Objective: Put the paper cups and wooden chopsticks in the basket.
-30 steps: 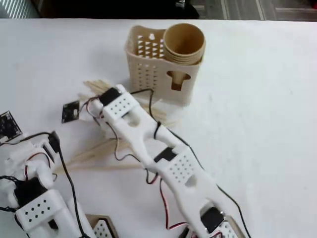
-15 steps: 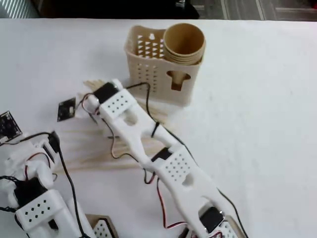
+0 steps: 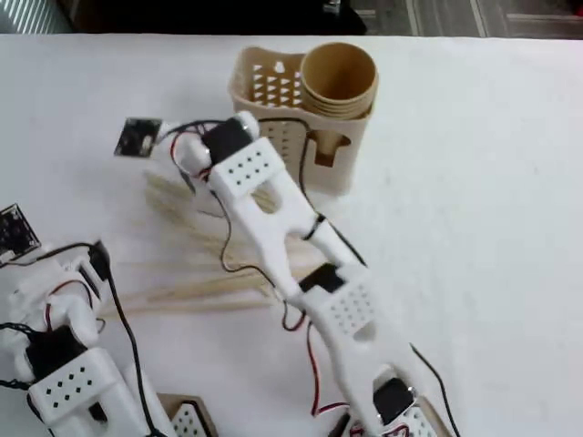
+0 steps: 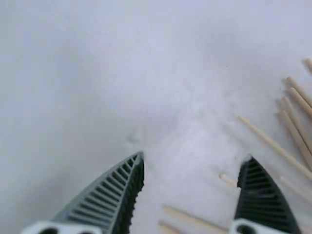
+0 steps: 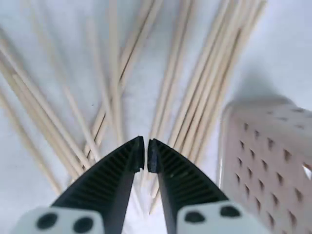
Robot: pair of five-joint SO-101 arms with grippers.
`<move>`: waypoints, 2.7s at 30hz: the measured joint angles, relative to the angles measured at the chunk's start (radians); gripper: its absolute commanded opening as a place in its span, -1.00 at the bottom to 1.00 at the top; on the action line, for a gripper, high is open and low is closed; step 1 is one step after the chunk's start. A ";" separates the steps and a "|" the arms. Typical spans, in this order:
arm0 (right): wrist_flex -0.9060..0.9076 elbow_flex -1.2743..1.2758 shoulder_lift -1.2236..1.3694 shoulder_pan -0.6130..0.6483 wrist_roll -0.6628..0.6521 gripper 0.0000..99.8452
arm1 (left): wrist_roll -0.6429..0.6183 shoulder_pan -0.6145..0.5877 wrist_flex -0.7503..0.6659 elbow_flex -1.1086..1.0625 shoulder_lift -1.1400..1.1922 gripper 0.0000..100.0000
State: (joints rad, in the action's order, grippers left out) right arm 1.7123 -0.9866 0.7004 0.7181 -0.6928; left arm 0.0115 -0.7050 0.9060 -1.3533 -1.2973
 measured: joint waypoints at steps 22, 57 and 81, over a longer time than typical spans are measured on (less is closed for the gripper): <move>0.000 0.275 -0.523 -0.060 0.345 -0.96 | 0.002 0.000 0.000 0.000 0.000 -0.40; -0.199 0.462 -0.118 0.041 0.221 -0.77 | 0.002 0.037 0.000 0.000 0.000 -0.40; -0.261 -0.023 0.345 0.009 0.221 -0.65 | 0.002 0.037 0.000 0.000 0.000 -0.40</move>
State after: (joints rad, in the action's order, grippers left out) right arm 1.4515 -1.0096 1.0457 0.7273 -0.4718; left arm 0.0130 -0.6682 0.9060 -1.3533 -1.2973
